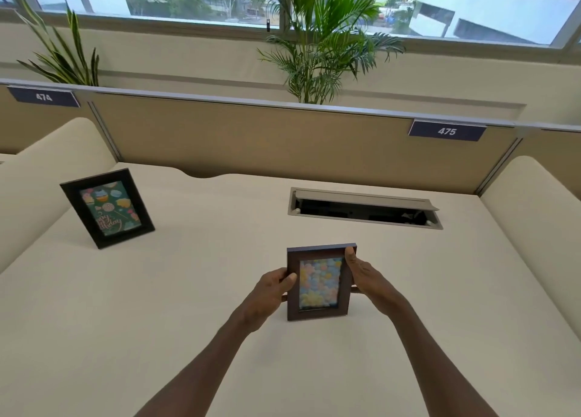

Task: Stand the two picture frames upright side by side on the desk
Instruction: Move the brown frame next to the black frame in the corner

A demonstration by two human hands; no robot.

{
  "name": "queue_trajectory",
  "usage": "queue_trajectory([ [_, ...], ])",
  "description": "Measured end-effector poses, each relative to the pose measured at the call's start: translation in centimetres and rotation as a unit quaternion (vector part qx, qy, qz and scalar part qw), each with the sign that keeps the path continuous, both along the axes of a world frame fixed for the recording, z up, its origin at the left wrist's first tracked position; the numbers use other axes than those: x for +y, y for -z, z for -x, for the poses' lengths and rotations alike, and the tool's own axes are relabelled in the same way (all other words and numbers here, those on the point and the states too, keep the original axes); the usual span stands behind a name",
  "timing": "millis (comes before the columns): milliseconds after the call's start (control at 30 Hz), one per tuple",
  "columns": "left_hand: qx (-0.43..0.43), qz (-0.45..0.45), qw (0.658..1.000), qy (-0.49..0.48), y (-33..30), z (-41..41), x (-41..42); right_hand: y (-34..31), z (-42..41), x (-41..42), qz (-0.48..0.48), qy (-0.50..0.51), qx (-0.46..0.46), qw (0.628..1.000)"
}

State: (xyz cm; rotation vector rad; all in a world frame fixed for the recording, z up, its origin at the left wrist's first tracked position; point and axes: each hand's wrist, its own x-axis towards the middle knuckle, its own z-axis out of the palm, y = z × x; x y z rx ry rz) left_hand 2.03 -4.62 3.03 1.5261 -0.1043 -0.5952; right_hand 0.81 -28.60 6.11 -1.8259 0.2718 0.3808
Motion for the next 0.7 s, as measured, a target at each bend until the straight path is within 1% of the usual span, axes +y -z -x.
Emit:
queue_trajectory([
  [167,-0.008,0.003,1.000,-0.011,-0.4,-0.8,2.2,-0.1,-1.2,1.3,-0.014,-0.033,-0.003,0.999],
  [300,-0.030,0.013,0.999,-0.027,-1.8,-2.2,4.9,-0.3,-2.6,3.3,-0.057,-0.051,-0.028,0.997],
  [501,-0.052,0.045,0.996,-0.065,-3.6,-4.3,9.6,-1.1,-5.1,7.8,-0.102,-0.087,-0.030,0.991],
  [701,-0.045,0.060,0.992,-0.106,-4.1,-6.8,14.7,-1.2,-8.8,13.8,-0.161,-0.060,-0.032,0.985],
])
